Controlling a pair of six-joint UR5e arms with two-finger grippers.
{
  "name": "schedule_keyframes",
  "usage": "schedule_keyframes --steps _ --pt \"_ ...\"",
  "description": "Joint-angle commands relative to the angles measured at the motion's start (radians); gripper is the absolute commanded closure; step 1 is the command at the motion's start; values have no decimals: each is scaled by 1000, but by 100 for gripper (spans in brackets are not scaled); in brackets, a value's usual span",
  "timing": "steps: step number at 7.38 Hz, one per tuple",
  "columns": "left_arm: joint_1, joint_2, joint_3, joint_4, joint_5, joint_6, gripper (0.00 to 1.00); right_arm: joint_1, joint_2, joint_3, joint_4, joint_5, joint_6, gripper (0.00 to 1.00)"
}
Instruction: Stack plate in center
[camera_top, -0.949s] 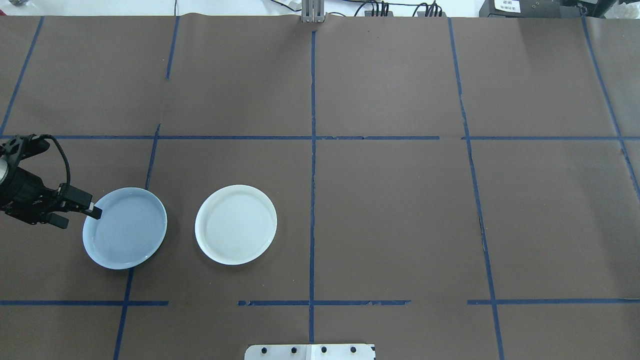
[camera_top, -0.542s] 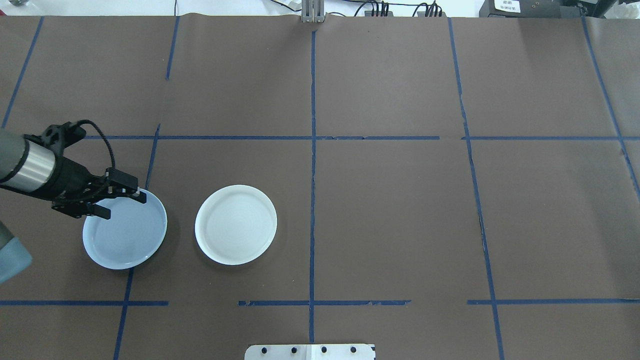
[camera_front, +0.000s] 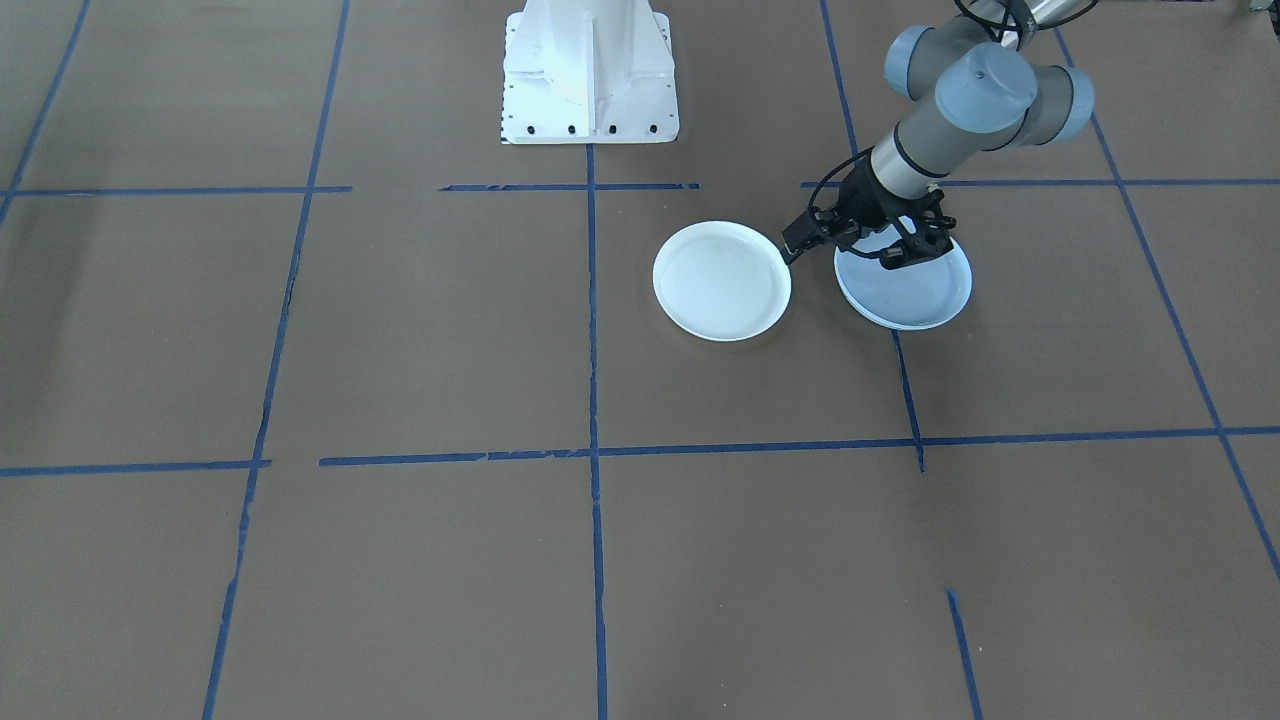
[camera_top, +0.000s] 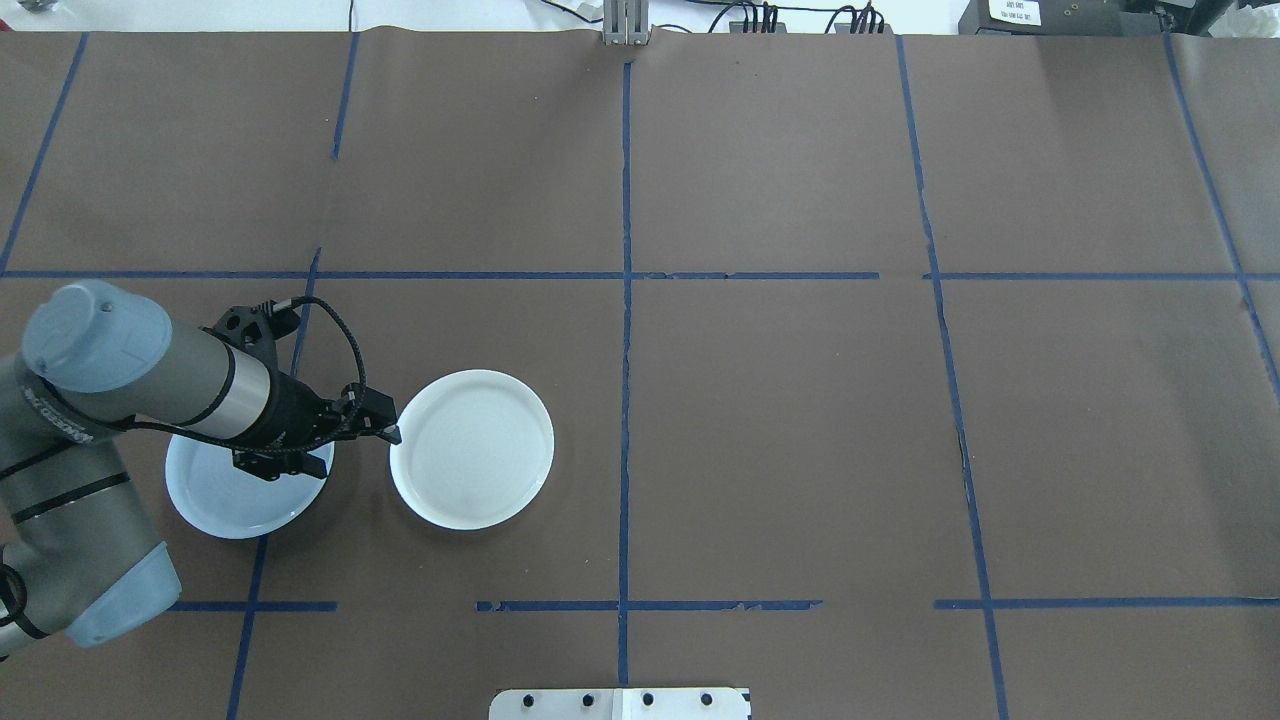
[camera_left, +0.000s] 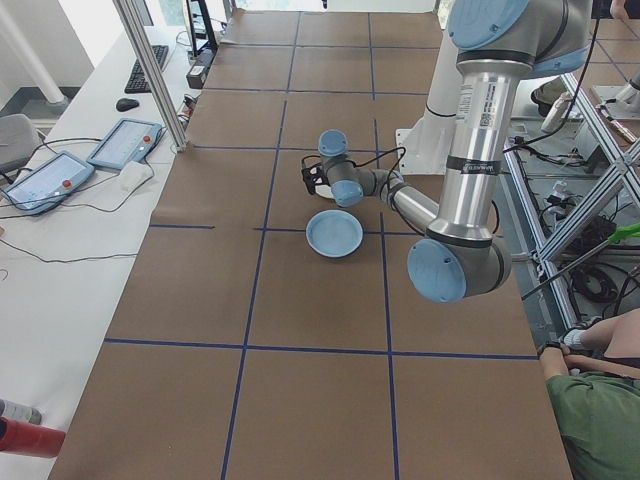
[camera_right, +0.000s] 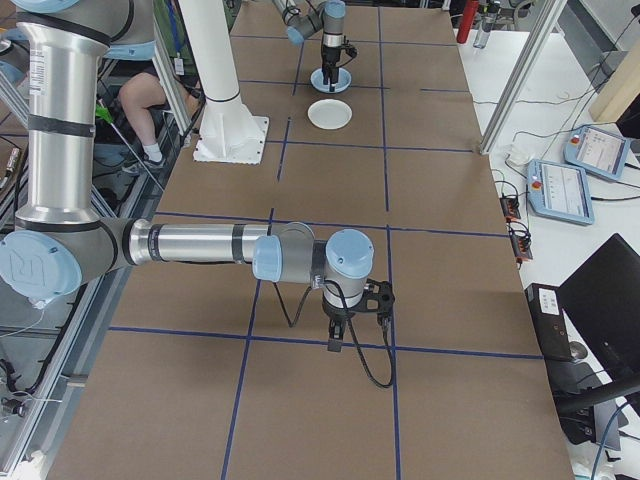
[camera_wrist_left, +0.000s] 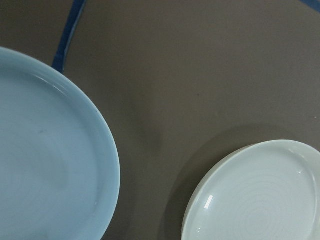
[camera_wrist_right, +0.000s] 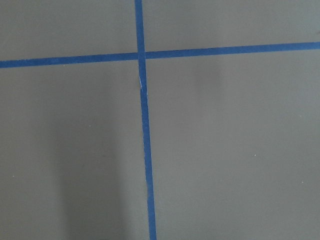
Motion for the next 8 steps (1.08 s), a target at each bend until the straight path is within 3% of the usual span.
schedule_keyframes --steps 1,2,4,5,6,8 --pt "44 -67 64 -1 42 -37 0 0 0 0 0 0 0 0" --pt "44 -77 71 -4 41 -34 13 0 0 0 0 0 0 0" --pt "43 -77 68 -6 30 -21 75 0 0 0 0 0 0 0" --pt "43 -69 54 -6 16 -21 99 0 0 0 0 0 0 0" --pt "43 -63 51 -5 -25 -21 100 0 0 0 0 0 0 0" --pt "34 -62 45 -4 -27 -23 100 0 0 0 0 0 0 0"
